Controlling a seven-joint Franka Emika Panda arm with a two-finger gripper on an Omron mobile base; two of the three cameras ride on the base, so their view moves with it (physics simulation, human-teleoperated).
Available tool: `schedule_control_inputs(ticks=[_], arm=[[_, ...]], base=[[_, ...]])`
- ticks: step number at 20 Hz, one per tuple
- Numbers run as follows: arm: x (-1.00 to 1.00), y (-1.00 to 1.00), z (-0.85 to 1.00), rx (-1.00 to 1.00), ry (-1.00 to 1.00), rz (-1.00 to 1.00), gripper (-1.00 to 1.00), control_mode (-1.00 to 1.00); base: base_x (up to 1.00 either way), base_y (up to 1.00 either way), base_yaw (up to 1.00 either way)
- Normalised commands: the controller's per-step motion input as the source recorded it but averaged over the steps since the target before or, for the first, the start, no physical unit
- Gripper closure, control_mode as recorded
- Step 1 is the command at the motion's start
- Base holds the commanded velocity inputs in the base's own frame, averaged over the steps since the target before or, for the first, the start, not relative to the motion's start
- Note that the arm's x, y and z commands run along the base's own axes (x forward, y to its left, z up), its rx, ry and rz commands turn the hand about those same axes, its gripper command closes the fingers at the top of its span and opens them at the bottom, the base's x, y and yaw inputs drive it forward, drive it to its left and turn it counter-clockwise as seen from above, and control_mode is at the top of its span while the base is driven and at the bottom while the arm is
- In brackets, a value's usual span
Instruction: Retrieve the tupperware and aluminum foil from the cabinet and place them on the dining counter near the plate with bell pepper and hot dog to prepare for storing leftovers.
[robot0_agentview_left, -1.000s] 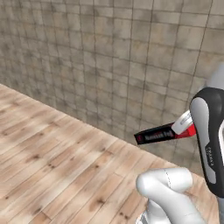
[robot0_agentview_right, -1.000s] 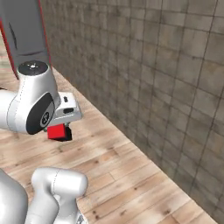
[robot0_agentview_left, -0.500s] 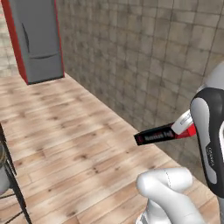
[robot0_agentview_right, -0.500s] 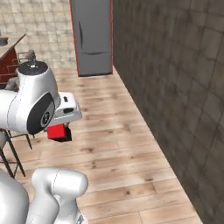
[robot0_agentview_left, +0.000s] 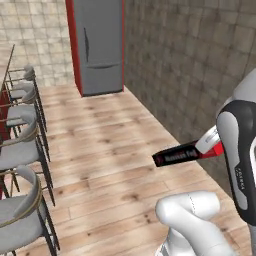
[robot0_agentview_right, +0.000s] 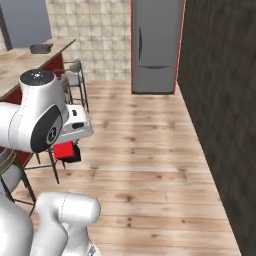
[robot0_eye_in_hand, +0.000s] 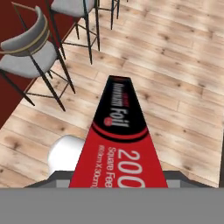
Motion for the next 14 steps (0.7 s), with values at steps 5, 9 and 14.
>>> schedule_control_inputs(ticks=[5, 9, 14], arm=[[0.0, 0.0, 0.0, 0.0, 0.0, 0.0, 1.0, 1.0], [0.0, 0.0, 0.0, 0.0, 0.0, 0.0, 1.0, 1.0], [0.0, 0.0, 0.0, 0.0, 0.0, 0.0, 1.0, 1.0]], base=[[1.0, -0.2, 0.32], [1.0, -0.21, 0.31], [1.0, -0.2, 0.33]])
